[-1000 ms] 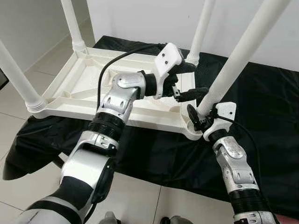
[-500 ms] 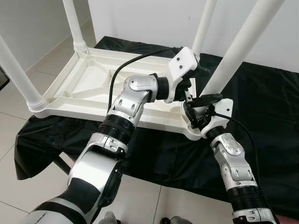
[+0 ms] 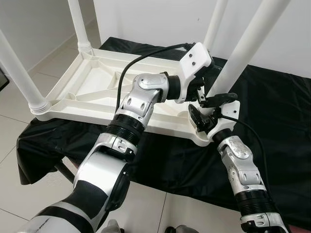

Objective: Building children table

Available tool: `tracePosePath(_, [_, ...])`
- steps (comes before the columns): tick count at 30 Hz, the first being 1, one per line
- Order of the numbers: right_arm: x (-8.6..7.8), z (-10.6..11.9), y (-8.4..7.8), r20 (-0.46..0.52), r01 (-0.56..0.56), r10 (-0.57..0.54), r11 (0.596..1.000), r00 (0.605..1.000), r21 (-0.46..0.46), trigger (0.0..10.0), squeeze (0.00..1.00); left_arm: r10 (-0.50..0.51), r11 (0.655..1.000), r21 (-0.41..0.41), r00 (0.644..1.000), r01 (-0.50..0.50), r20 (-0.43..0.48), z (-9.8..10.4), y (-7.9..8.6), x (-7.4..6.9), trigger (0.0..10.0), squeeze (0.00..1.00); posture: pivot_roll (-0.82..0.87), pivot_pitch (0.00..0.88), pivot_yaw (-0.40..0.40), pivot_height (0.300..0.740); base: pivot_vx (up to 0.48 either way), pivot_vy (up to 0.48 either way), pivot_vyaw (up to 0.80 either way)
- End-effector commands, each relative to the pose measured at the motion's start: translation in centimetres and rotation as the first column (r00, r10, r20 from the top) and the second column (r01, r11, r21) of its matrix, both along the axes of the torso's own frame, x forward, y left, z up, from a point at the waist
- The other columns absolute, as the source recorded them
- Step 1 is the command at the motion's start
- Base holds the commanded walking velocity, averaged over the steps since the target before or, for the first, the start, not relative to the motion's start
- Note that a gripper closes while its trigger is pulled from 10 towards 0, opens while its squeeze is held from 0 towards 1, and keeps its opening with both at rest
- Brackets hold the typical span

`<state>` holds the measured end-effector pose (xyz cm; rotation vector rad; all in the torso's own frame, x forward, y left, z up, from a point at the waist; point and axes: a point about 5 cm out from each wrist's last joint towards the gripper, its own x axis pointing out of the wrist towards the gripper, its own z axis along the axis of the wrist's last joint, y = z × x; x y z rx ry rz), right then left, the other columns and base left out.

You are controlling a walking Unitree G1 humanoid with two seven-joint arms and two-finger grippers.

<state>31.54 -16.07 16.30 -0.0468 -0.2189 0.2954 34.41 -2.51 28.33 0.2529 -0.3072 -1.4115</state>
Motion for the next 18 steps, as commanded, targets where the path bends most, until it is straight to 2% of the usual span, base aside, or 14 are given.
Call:
tracePosePath(1, [0.19,0.18,0.11,-0.001,-0.006,0.006,1.0,1.0,0.002,10.0,0.0,0.26,0.959,-0.11,0.965,-0.263,-0.037,0.66,-0.88,0.96,10.0,0.0,-0.03,0.007,-0.071,0.74,0.0,0.0,0.0])
tracePosePath(2, [0.17,0.17,0.14,-0.001,-0.009,0.009,1.0,1.0,-0.002,10.0,0.0,0.26,0.957,-0.118,0.964,-0.264,-0.052,0.71,-0.94,1.01,4.2,0.0,-0.03,0.007,-0.07,0.74,0.0,0.0,0.0])
tracePosePath(4, [0.17,0.15,0.14,-0.001,-0.009,0.009,1.0,1.0,-0.003,10.0,0.0,0.259,0.956,-0.123,0.964,-0.265,-0.066,0.75,-0.97,1.06,4.2,0.0,-0.03,0.007,-0.07,0.74,0.0,0.0,0.0])
tracePosePath(5, [0.16,0.13,0.12,-0.002,-0.009,0.009,1.0,1.0,-0.003,10.0,0.0,0.259,0.956,-0.125,0.964,-0.266,-0.066,0.8,-0.97,1.07,0.0,0.0,-0.03,0.008,-0.07,0.74,0.0,0.0,0.0])
tracePosePath(18, [0.06,-0.2,-0.04,-0.011,-0.005,0.005,1.0,1.0,-0.013,10.0,0.0,0.264,0.951,-0.143,0.961,-0.273,-0.084,1.29,-0.87,1.31,0.0,0.0,-0.03,0.0,-0.069,0.74,0.0,0.0,0.0])
